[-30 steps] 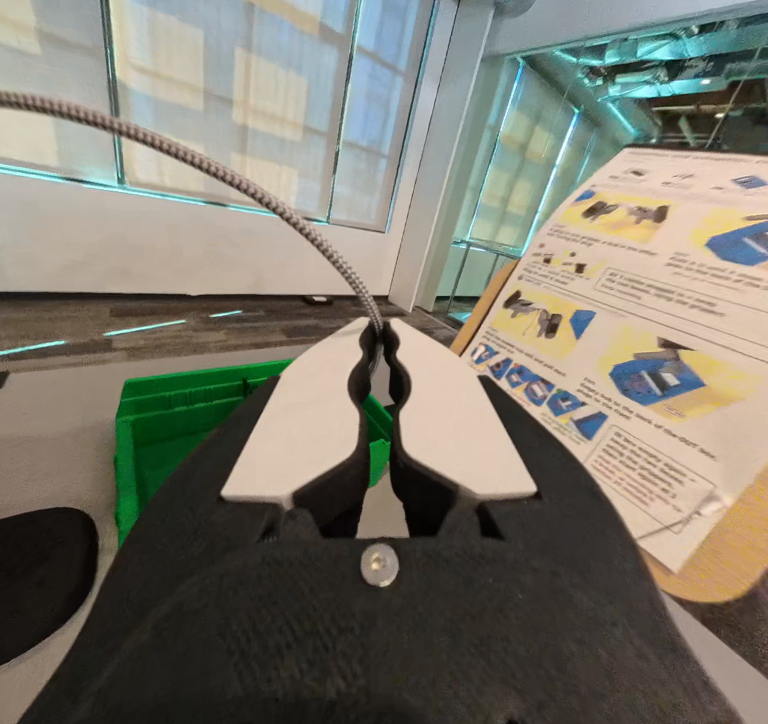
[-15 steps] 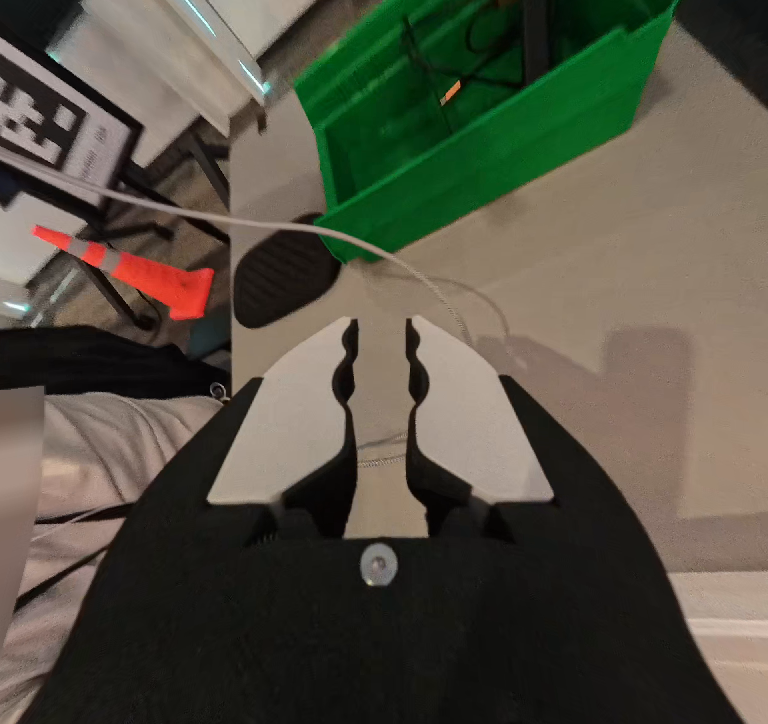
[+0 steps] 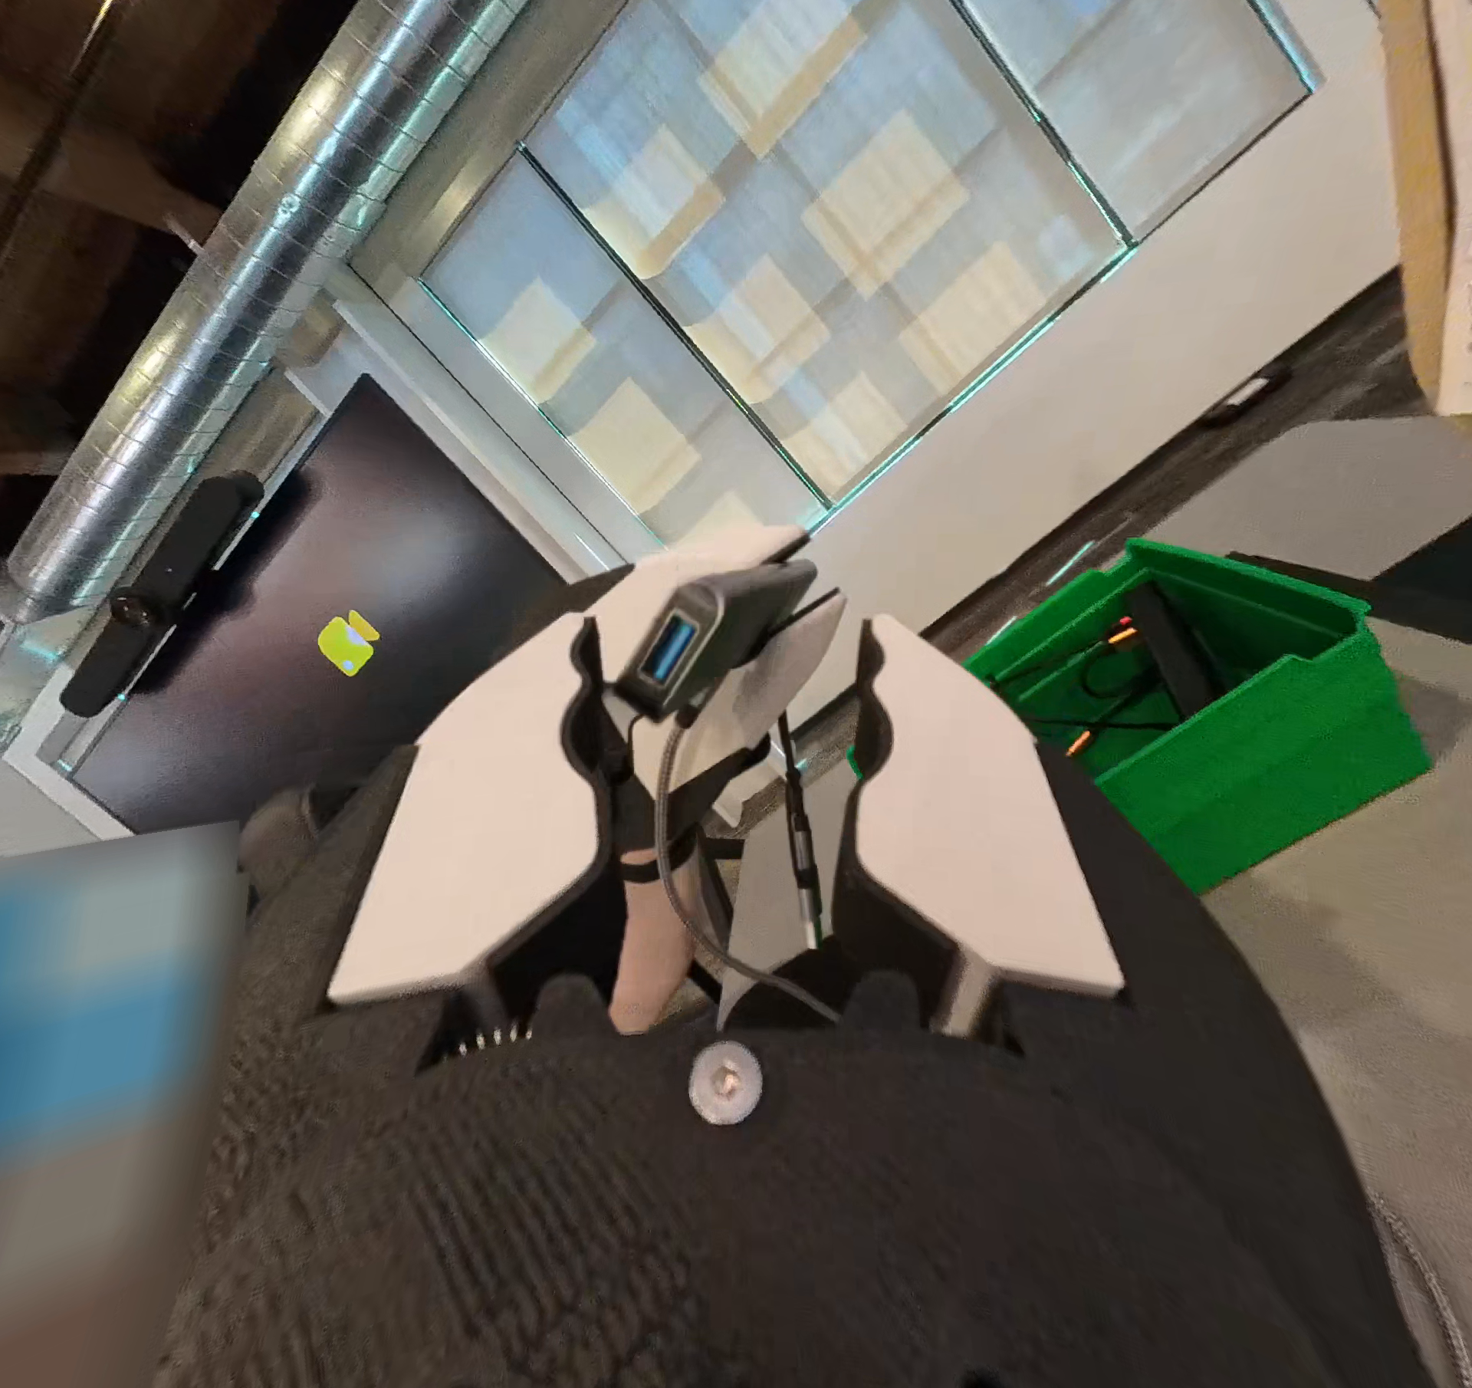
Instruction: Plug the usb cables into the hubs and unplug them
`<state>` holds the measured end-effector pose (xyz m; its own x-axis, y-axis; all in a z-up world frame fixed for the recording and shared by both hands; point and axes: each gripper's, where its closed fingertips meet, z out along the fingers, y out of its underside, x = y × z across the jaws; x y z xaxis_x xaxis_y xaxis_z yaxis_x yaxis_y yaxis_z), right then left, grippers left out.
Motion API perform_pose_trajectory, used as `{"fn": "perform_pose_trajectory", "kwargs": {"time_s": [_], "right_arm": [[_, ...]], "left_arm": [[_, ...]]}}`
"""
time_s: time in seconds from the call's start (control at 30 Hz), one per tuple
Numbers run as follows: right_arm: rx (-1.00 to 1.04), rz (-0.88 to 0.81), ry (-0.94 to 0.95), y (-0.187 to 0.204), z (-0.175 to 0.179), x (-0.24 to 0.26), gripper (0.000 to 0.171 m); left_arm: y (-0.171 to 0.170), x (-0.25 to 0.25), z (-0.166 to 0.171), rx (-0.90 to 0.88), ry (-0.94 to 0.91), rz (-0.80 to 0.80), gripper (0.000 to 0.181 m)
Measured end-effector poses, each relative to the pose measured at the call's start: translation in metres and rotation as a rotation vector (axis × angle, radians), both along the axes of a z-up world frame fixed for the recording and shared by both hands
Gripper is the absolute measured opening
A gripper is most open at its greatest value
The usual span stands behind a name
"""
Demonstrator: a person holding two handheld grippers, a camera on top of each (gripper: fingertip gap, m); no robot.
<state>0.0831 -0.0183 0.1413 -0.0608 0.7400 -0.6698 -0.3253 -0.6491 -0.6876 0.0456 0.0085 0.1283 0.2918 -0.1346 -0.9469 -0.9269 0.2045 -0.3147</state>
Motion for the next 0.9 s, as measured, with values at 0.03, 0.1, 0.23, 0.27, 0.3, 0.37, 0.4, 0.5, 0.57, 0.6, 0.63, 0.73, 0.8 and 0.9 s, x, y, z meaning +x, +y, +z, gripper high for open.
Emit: {"fn": "perform_pose_trajectory", "kwargs": {"time_s": [0.03,0.1,0.23,0.27,0.3,0.37,0.4,0.5,0.57,0.6,0.63,0.73,0.8,0.9], "right_arm": [[-0.027,-0.003,-0.014,0.006,-0.008,-0.002,0.059],[-0.06,0.038,-0.012,0.01,-0.017,-0.003,0.027],[-0.14,0.085,0.017,0.023,-0.034,0.003,0.012],[-0.153,0.093,0.021,0.025,-0.038,0.004,0.012],[-0.162,0.097,0.012,0.029,-0.042,0.005,0.011],[-0.185,0.098,0.02,0.035,-0.048,0.01,0.011],[-0.194,0.105,0.028,0.037,-0.049,0.012,0.011],[-0.193,0.105,0.027,0.038,-0.047,0.013,0.011],[-0.181,0.1,0.047,0.037,-0.042,0.014,0.012],[-0.181,0.103,0.063,0.037,-0.039,0.014,0.012],[-0.187,0.103,0.088,0.037,-0.036,0.016,0.012],[-0.22,0.114,0.173,0.039,-0.031,0.019,0.012],[-0.237,0.108,0.171,0.04,-0.035,0.016,0.011],[-0.255,0.122,0.155,0.038,-0.04,0.008,0.012]], "left_arm": [[0.002,0.003,-0.005,0.03,0.02,-0.002,0.016],[0.008,0.006,-0.013,0.091,0.072,0.015,0.014],[0.01,0.009,-0.018,0.277,0.149,-0.005,0.021],[0.01,0.011,-0.024,0.245,0.118,-0.032,0.024],[0.011,0.011,-0.034,0.168,0.074,-0.047,0.027],[0.012,0.008,-0.048,0.023,-0.039,-0.078,0.033],[0.009,0.008,-0.053,-0.045,-0.115,-0.12,0.037],[-0.001,0.014,-0.053,-0.285,-0.366,-0.291,0.038],[-0.009,0.012,-0.052,-0.49,-0.524,-0.381,0.048],[-0.016,0.014,-0.052,-0.603,-0.602,-0.443,0.053],[-0.022,0.014,-0.051,-0.706,-0.667,-0.495,0.058],[-0.025,0.009,-0.044,-0.831,-0.797,-0.589,0.073],[-0.018,0.004,-0.036,-0.756,-0.823,-0.614,0.072],[-0.016,0.002,-0.028,-0.586,-0.776,-0.659,0.067]]}}
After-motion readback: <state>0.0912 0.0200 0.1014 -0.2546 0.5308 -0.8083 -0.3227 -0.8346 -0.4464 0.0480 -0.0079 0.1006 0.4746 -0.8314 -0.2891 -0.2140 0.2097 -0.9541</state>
